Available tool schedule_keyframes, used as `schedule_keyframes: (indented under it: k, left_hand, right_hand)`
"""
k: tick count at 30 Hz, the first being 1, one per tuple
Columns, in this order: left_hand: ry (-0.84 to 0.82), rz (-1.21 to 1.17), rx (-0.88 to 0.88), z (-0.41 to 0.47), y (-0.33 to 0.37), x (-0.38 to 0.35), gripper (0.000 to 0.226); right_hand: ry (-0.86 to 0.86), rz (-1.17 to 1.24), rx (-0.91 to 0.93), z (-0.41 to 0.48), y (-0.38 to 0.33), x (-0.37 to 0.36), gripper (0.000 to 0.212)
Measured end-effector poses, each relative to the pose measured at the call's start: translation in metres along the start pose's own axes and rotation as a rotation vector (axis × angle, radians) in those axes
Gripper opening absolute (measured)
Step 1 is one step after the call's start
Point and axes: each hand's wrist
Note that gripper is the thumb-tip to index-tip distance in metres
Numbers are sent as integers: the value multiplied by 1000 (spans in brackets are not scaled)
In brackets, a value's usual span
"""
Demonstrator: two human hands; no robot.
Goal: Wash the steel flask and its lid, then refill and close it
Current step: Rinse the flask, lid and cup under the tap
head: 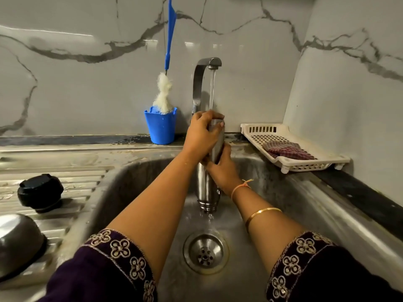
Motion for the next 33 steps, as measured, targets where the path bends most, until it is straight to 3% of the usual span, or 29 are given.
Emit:
schedule_keyframes:
  k: [2, 5, 8, 10, 13, 15, 17, 19, 21, 23, 26, 28, 31, 33]
  left_hand:
    - [0, 6, -33, -3, -7, 1, 45]
    - [24, -313, 256, -12, -18, 6, 79]
    - [-75, -548, 534, -16, -18, 10, 55]
    - [-92, -642, 615, -15, -18, 10, 60]
    - [6, -656, 631, -14, -19, 4, 73]
    - [96, -687, 647, -14, -18, 1, 74]
    - [222, -710, 667, -11, -18, 1, 78]
    - [332, -725, 709, -8, -18, 2, 85]
    - [334, -748, 744, -8, -19, 3, 85]
    - [229, -778, 740, -12, -22, 4, 81]
    - [-4, -788, 710, -20, -24, 2, 76]
    - [-125, -782, 703, -24, -21, -2, 84]
    - [-102, -693, 611, -24, -12, -9, 76]
    - [19, -582, 524, -22, -7, -13, 70]
  right_hand:
    - [2, 100, -42, 4, -3, -1, 66]
    - [-43, 333, -132, 7, -10, -4, 54]
    - [-110, 476, -185, 5, -12, -4, 43]
    - [-94, 509, -196, 5, -12, -3, 42]
    - [2, 256, -149, 9, -7, -5, 48]
    - [27, 42, -179, 6, 0, -6, 65]
    - [44, -8, -264, 2, 7, -4, 82]
    - [85, -8, -346, 5, 11, 3, 82]
    - [112, -14, -415, 10, 17, 8, 80]
    - [35, 138, -510, 9, 17, 11, 77]
    - [-191, 566, -673, -4, 6, 15, 71]
    - [-260, 676, -699, -7, 4, 20, 73]
    - [-256, 701, -681, -6, 4, 18, 75]
    - [-127, 685, -667, -1, 8, 16, 58]
Point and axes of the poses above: each hand's wrist, its own z-axis towards the middle knuckle, its own x-axis out of the back of the hand, y = z × x, and after that the axes turned 1 degree about x, right-handed
